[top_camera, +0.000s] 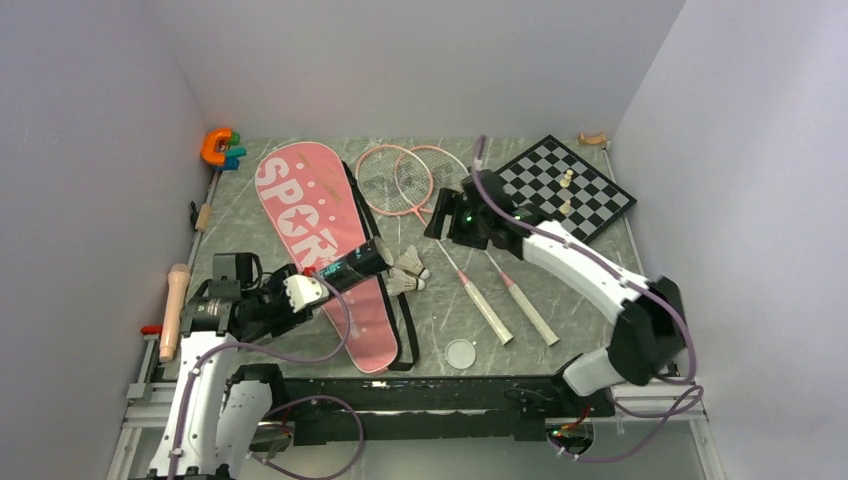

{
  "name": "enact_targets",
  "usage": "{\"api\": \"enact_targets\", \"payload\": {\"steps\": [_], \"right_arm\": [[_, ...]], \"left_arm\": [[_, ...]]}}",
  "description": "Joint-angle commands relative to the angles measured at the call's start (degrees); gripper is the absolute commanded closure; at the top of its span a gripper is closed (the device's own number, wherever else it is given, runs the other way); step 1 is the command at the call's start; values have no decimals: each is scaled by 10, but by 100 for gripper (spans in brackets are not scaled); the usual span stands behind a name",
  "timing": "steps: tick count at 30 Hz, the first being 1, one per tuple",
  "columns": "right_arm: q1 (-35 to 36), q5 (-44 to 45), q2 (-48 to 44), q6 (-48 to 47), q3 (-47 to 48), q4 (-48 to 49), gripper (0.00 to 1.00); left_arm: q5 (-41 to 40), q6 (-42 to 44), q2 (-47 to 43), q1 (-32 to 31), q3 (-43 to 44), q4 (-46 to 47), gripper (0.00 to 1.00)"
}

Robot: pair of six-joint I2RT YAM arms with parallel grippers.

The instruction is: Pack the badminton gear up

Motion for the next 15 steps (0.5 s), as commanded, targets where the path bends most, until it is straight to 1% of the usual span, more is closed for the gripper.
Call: {"api": "enact_targets", "payload": {"steps": [1,3,6,10,12,15], "right_arm": [[52,61,52,-22,45,-40,18],[63,77,90,-21,65,-45,19],[65,86,160,-16,112,-63,24],[66,100,247,-8,191,-84,24],[67,118,295,-2,246,-111,25],[68,123,360,-1,312,-148,26]], "left_arm": [[52,62,-14,41,1,-30,100],[58,81,-15,55,-4,-43,100],[60,89,-26,59,-12,-50,100],[61,96,-46,60,-20,-55,100],[62,101,-52,59,-19,-63,100],[65,102,-60,59,-19,-69,100]]}}
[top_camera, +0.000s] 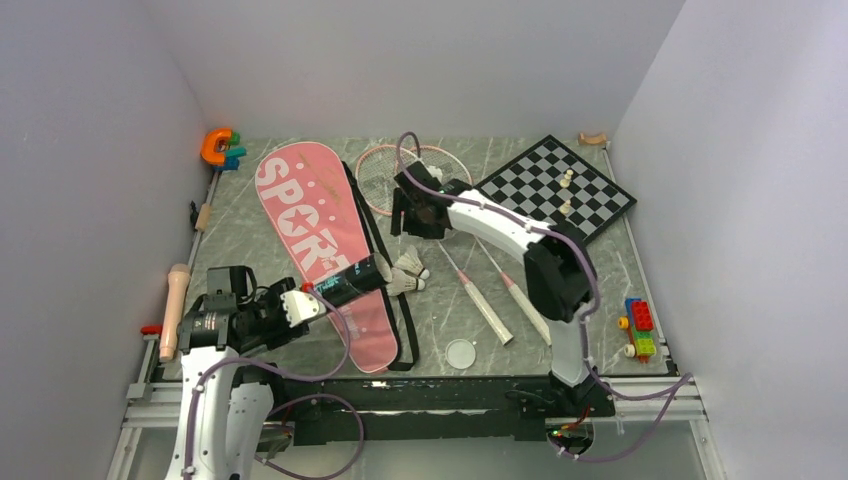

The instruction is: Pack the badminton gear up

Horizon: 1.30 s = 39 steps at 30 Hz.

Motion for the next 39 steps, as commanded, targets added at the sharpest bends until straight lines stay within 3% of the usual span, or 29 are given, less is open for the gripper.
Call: {"api": "enact_targets", "payload": {"steps": [1,9,14,23,29,32,39], "right_arm": [[-1,34,72,5,95,-67,27],[0,57,131,-7,158,-115,35],[4,59,139,-10,157,-120,38],[10,53,139,-5,130,-108,55],[10,41,138,-4,127,-104,60],[10,39,139,-5,127,-102,66],[2,38,115,-4,104,-83,93]], "left_arm": [[40,27,-16,3,5,-11,100],[53,40,-39,3,3,-14,100],[56,45,-38,3,5,-10,100],[54,57,-48,3,1,-9,100],[50,69,-39,3,7,-16,100],[52,74,-34,3,10,-15,100],[50,82,-29,3,16,-11,100]]}}
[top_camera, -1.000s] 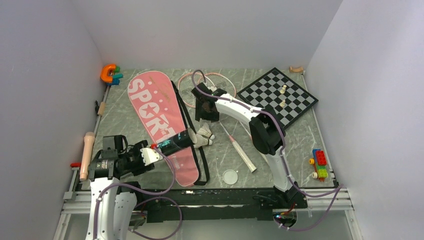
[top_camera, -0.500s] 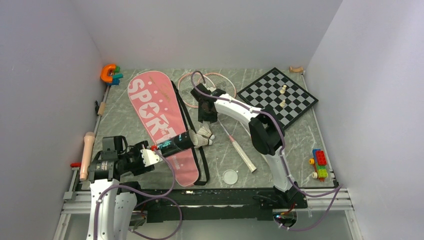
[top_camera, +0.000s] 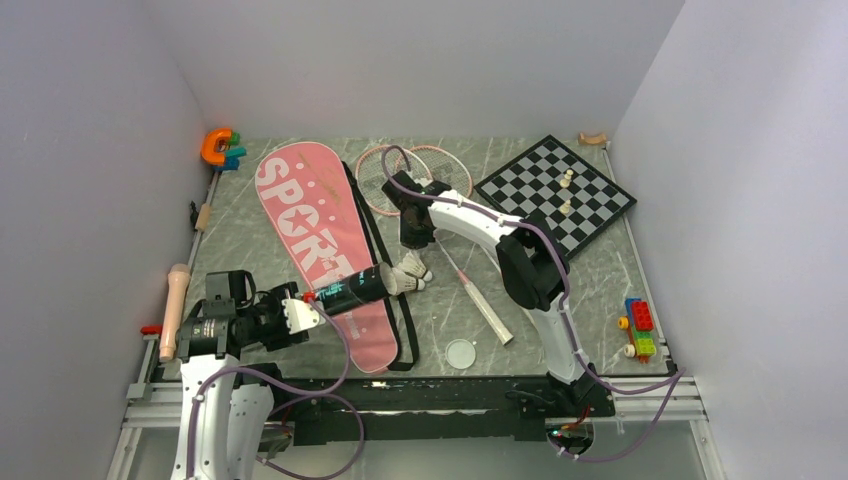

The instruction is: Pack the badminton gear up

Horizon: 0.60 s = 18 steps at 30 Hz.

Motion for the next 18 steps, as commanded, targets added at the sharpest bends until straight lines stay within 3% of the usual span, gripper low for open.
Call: {"api": "enact_targets", "payload": {"steps": [1,8,18], "right_arm": [[-8,-2,-30,2,-17,15,96],[-15,3,-102,-2,-37,17,100],[-29,10,-311,30,-138,67,100]], "left_arm": [[26,29,1,2,17,9,100],[26,25,7,3,14,18,100],[50,-20,41,3,21,47,100]]}}
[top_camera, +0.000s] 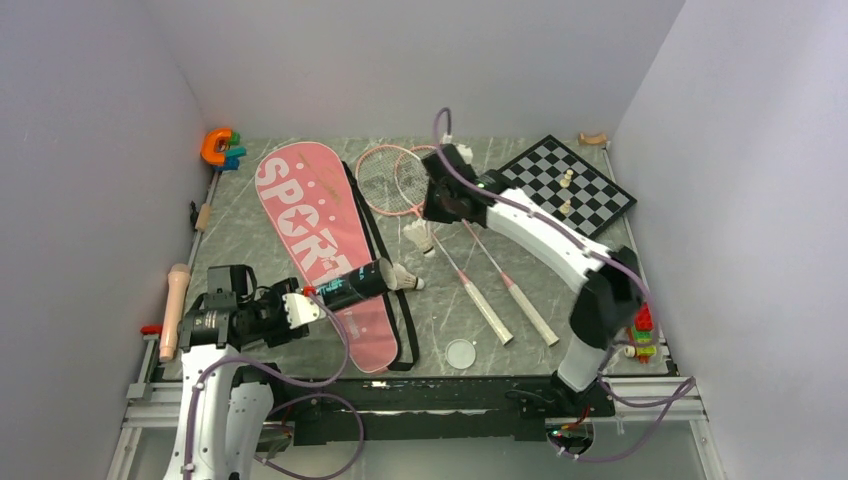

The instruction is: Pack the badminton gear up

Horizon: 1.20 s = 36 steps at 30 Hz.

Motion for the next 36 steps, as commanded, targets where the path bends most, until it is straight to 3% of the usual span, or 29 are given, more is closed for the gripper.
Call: {"api": "enact_targets", "payload": {"steps": [1,7,11,23,36], "right_arm": [[-9,3,-128,40,-74,65,100],[-18,-6,-394,166,-351,356,100],[-14,-21,-464,200,-414,491,100],[23,-52,-436,241,-413,619,100],[71,-42,-383,270,-419,663,100]], "left_arm": [[58,-37,23,3,26,35,100],[116,-115,62,2,56,48,100],[142,-122,64,2,61,57,100],[142,-110,58,1,67,45,100],[155,-127,70,1,89,46,100]]}}
